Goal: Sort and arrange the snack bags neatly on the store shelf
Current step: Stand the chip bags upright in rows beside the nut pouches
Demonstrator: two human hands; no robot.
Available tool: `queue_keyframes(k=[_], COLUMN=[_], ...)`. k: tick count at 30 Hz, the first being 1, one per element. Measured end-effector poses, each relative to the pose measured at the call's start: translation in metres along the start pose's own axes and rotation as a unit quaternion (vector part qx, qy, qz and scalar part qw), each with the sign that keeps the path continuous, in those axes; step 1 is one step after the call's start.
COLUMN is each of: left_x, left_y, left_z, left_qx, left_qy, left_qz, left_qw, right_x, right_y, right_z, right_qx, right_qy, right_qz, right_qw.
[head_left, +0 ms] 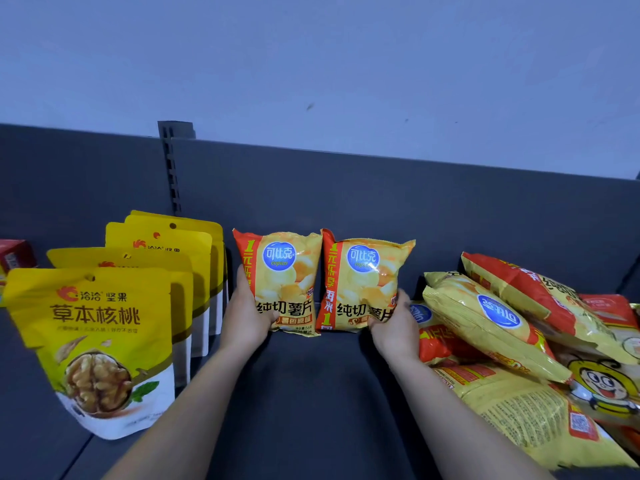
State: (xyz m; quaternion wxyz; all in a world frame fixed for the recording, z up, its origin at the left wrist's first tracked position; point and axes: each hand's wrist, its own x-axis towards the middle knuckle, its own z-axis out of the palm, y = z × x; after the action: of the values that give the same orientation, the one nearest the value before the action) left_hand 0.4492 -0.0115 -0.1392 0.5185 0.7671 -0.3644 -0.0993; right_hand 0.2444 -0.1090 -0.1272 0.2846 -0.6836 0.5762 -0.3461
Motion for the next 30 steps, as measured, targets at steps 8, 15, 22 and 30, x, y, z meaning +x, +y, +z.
queue_keyframes(k=[8, 15, 22, 30], left_x=[-0.021, -0.02, -0.032, -0.074], left_y=[0.006, 0.013, 0.017, 0.086], left_z=[0.009, 0.009, 0.019, 0.044], left_qx=[0.207, 0.272, 0.327, 0.203], left_qy=[0.086, 0.069, 0.083, -0.004], left_qz=[0.132, 0.121, 0.169, 0.288], left_qw=[0.966, 0.952, 0.926, 0.936], right_x=[-0.02, -0.022, -0.038, -0.051], right_y=[-0.001, -0.005, -0.012, -0.023], right_z=[-0.001, -0.007, -0.027, -0.089], right_qx=[-0.142, -0.231, -0.246, -0.155], right_qy=[0.088, 0.055, 0.047, 0.118], right_qz=[-0.204, -0.2, -0.271, -0.401], right_qw=[0.965, 0.951, 0.929, 0.895])
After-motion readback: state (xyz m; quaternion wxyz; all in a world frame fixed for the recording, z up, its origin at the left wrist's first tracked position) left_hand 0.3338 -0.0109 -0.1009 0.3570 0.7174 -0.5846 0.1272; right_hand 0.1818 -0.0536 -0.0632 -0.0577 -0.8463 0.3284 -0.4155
